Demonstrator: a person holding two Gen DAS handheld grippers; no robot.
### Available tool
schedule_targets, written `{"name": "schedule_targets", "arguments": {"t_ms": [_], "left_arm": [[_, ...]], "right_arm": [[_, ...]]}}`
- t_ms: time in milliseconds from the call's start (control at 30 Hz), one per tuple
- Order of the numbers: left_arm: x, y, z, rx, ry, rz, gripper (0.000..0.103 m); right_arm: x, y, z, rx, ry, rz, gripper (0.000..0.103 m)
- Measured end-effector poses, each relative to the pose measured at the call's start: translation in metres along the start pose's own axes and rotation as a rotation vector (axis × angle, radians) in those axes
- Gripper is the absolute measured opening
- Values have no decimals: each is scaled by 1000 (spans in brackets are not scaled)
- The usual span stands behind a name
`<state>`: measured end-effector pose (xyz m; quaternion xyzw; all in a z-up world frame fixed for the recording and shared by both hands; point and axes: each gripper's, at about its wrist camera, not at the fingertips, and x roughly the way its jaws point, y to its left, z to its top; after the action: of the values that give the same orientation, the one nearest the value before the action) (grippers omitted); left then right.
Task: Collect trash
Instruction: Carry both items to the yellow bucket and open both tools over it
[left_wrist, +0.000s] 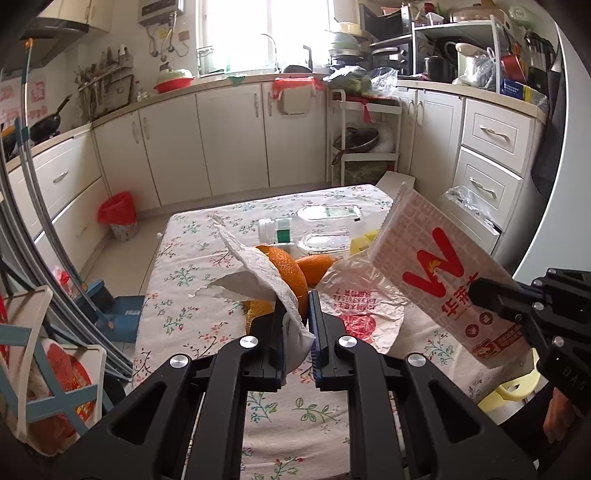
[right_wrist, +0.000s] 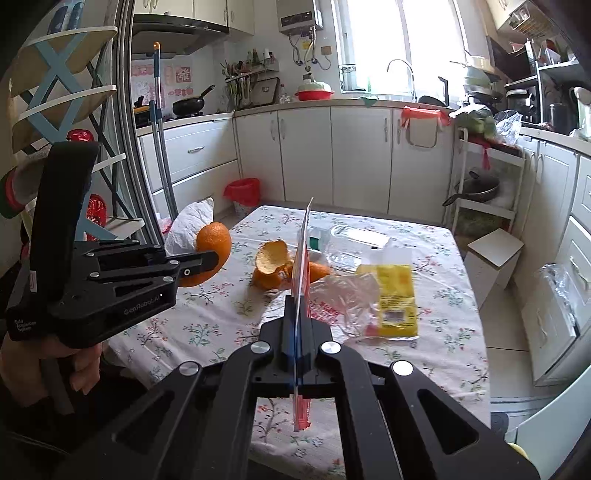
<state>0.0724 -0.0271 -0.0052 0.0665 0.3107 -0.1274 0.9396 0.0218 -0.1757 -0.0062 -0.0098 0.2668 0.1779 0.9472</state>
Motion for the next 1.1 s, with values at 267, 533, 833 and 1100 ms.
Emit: {"name": "schedule_targets", "arguments": {"t_ms": [267, 533, 833, 1100], "left_arm": [[2, -23, 5, 36, -13, -32, 10], [-2, -71, 11, 50, -75, -226, 10], [11, -186, 5, 114, -22, -462, 10], [37, -286, 0, 134, 69, -638, 10]], "right_arm": [[-16, -19, -5, 9, -7, -53, 1], [-48, -62, -23, 42, -10, -173, 1], [-84, -147, -74, 187, 106, -389, 1], [-89, -224, -141, 393, 325, -535, 1]]}}
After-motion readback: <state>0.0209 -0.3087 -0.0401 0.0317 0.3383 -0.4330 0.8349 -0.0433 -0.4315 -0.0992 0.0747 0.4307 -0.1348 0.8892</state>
